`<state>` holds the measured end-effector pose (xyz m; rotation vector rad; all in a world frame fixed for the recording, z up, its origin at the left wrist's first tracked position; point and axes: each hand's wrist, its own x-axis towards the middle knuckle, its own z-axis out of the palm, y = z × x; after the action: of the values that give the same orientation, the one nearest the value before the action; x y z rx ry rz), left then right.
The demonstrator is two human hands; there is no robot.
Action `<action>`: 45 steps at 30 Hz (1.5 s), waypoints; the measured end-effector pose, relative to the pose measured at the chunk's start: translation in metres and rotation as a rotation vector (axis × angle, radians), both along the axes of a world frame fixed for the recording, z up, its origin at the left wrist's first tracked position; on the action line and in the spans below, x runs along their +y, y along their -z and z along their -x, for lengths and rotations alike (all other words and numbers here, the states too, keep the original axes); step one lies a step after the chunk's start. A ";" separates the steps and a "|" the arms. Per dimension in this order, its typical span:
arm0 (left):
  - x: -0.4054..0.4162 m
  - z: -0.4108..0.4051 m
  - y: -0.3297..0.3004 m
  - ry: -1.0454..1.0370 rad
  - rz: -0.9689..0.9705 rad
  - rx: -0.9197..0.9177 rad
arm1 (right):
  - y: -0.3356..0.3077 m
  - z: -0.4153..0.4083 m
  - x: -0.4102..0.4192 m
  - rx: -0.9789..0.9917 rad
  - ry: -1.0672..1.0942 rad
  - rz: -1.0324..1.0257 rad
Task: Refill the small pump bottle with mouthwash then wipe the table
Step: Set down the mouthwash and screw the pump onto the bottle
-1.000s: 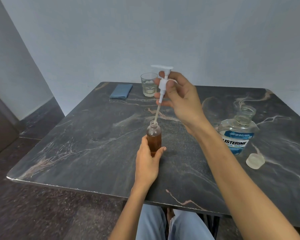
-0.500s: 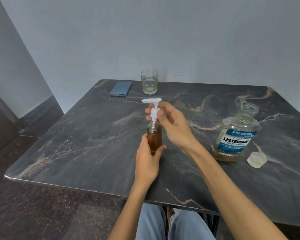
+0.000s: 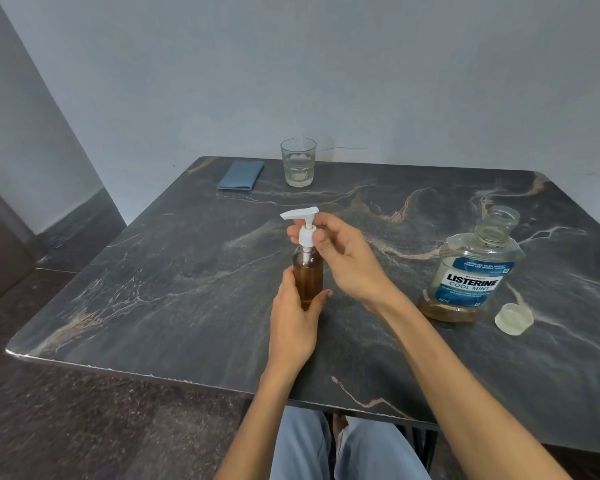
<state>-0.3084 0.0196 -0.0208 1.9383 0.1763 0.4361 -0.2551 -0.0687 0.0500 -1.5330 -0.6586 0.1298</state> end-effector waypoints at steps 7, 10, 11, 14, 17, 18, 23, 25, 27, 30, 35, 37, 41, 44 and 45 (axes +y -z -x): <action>0.000 0.001 0.000 -0.005 0.014 -0.013 | 0.002 0.000 -0.002 -0.010 0.002 0.022; 0.000 0.000 0.000 -0.001 0.002 -0.001 | 0.002 -0.001 -0.003 0.002 0.000 0.013; 0.000 0.000 0.000 0.001 -0.002 0.001 | 0.002 -0.001 -0.003 0.009 -0.002 0.004; -0.001 0.000 0.000 0.002 -0.005 -0.002 | 0.003 -0.002 -0.003 0.042 0.004 -0.026; 0.000 0.001 0.001 0.000 -0.003 -0.013 | 0.003 -0.002 -0.003 0.071 0.003 -0.068; 0.000 0.001 0.001 0.000 -0.002 -0.016 | 0.003 -0.003 -0.002 0.075 0.003 -0.085; 0.000 0.000 0.002 0.006 -0.008 -0.009 | 0.004 -0.005 0.000 0.085 0.010 -0.119; 0.000 0.000 0.002 0.004 -0.013 -0.001 | 0.004 -0.006 0.000 0.097 0.010 -0.127; 0.000 -0.001 0.002 -0.004 -0.017 0.004 | 0.002 -0.006 0.000 0.103 0.017 -0.116; 0.000 -0.001 0.002 -0.006 -0.029 0.000 | -0.001 -0.007 -0.002 0.093 -0.011 -0.071; 0.000 -0.001 0.002 -0.009 -0.028 0.002 | -0.001 -0.008 -0.008 0.082 -0.137 -0.076; 0.000 -0.001 0.002 -0.015 -0.033 0.000 | 0.001 -0.007 -0.009 0.099 -0.153 -0.101; -0.001 -0.001 0.002 -0.014 -0.033 -0.003 | 0.005 -0.004 -0.007 0.104 -0.104 -0.140; -0.001 -0.001 0.002 -0.017 -0.026 -0.008 | 0.008 -0.003 -0.006 0.059 -0.044 -0.132; -0.001 -0.001 0.002 -0.018 -0.022 -0.012 | 0.009 -0.003 -0.006 0.055 -0.043 -0.137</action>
<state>-0.3074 0.0186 -0.0225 1.9569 0.1816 0.4635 -0.2522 -0.0743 0.0415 -1.3799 -0.6443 0.1555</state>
